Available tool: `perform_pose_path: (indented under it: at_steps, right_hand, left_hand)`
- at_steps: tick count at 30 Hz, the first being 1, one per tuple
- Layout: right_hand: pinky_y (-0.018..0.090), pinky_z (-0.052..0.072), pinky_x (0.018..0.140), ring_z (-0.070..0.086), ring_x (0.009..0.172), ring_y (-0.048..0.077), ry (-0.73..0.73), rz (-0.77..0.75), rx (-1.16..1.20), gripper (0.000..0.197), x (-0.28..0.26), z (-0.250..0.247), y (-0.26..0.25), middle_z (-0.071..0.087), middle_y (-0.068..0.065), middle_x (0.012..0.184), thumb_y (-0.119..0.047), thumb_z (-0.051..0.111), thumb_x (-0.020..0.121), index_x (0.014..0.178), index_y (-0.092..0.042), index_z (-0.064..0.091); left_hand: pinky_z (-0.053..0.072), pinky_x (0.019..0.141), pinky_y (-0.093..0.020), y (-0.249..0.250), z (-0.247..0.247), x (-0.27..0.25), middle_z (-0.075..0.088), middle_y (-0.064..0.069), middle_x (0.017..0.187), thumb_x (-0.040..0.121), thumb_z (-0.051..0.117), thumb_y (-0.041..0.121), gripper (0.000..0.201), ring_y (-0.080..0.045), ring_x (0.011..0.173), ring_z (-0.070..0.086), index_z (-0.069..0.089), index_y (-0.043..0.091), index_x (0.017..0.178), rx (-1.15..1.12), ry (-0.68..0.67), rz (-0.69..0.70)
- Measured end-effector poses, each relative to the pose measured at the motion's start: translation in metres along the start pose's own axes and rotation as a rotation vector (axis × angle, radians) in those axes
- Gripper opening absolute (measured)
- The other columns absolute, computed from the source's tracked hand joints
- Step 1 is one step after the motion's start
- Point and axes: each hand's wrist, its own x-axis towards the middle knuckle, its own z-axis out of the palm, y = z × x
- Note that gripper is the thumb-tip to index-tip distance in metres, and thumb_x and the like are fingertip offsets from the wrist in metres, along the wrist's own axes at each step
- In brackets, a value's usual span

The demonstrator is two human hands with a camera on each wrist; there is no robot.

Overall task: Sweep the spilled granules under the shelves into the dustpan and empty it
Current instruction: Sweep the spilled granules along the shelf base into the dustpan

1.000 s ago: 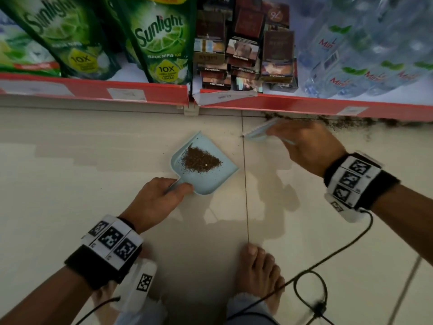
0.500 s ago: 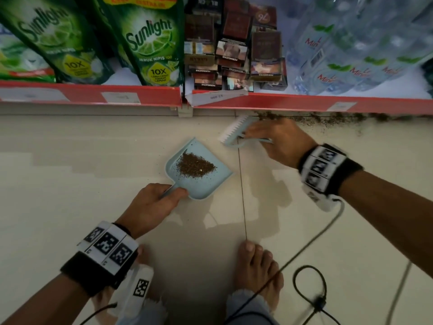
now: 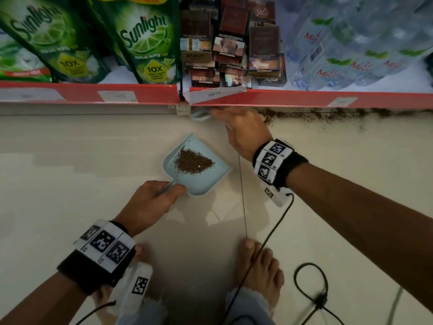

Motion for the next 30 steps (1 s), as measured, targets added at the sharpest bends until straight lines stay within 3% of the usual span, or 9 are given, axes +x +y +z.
perform_pose_path:
  at_steps: [5,8,12,16,19,22,27,30]
  right_hand:
    - [0.046,0.049,0.101,0.060,0.122,0.030,-0.196,0.079,-0.099,0.056,-0.016,-0.011,0.021,0.061,0.009,0.136,0.012,0.046,0.086,0.132,-0.016,0.061]
    - [0.047,0.055,0.093,0.066,0.110,0.034,-0.259,0.103,-0.216,0.055,-0.042,-0.034,0.034,0.063,0.010,0.133,0.010,0.049,0.082,0.127,-0.017,0.064]
    - [0.049,0.056,0.087,0.068,0.103,0.033,-0.152,0.063,-0.153,0.056,-0.049,-0.051,0.037,0.067,0.010,0.125,0.016,0.050,0.075,0.119,-0.015,0.068]
    - [0.046,0.050,0.100,0.063,0.118,0.029,-0.111,0.005,-0.062,0.062,-0.020,-0.031,0.019,0.062,0.008,0.134,0.017,0.045,0.080,0.130,-0.014,0.062]
    - [0.043,0.042,0.110,0.050,0.134,0.023,-0.227,-0.045,-0.085,0.061,-0.007,-0.013,0.012,0.055,0.007,0.143,0.016,0.041,0.085,0.135,-0.014,0.059]
    - [0.044,0.040,0.113,0.047,0.137,0.023,-0.300,-0.038,-0.112,0.061,-0.020,-0.014,0.025,0.054,0.009,0.144,0.015,0.041,0.083,0.134,-0.014,0.060]
    - [0.048,0.049,0.103,0.059,0.124,0.028,-0.209,-0.003,-0.136,0.060,-0.059,-0.045,0.064,0.064,0.011,0.131,0.019,0.051,0.073,0.122,-0.011,0.068]
    - [0.049,0.054,0.096,0.061,0.121,0.026,-0.113,-0.018,-0.156,0.053,-0.063,-0.055,0.072,0.066,0.007,0.128,0.016,0.055,0.078,0.120,-0.013,0.069]
  left_hand:
    - [0.031,0.050,-0.028,-0.002,-0.004,0.002,0.040,0.009,0.043,0.087,0.065,0.039,0.042,-0.007,0.038,0.034,0.046,0.018,0.056,-0.018,0.015,0.000]
    - [0.032,0.051,-0.029,-0.003,-0.005,0.004,0.040,0.009,0.043,0.088,0.064,0.040,0.042,-0.008,0.038,0.035,0.045,0.018,0.056,-0.007,0.017,-0.002]
    - [0.032,0.052,-0.029,-0.003,-0.002,0.006,0.039,0.008,0.043,0.088,0.064,0.039,0.044,-0.008,0.038,0.034,0.044,0.018,0.056,-0.009,-0.003,0.002]
    - [0.031,0.053,-0.029,-0.003,0.001,0.006,0.038,0.007,0.046,0.088,0.064,0.039,0.042,-0.009,0.041,0.034,0.045,0.018,0.058,0.000,-0.030,0.017]
    - [0.029,0.053,-0.028,-0.005,-0.001,0.008,0.038,0.007,0.047,0.087,0.065,0.040,0.041,-0.010,0.042,0.034,0.046,0.018,0.059,-0.026,-0.045,0.004]
    - [0.029,0.053,-0.029,-0.008,-0.005,0.007,0.039,0.008,0.046,0.085,0.065,0.044,0.042,-0.010,0.041,0.034,0.046,0.017,0.058,-0.012,-0.048,-0.004]
    - [0.030,0.052,-0.029,-0.010,-0.006,0.010,0.040,0.010,0.044,0.084,0.066,0.043,0.041,-0.007,0.039,0.035,0.046,0.019,0.057,-0.038,-0.017,-0.001]
    - [0.030,0.052,-0.028,-0.010,-0.002,0.010,0.040,0.010,0.044,0.086,0.065,0.042,0.042,-0.006,0.039,0.036,0.045,0.021,0.055,-0.015,-0.022,0.012]
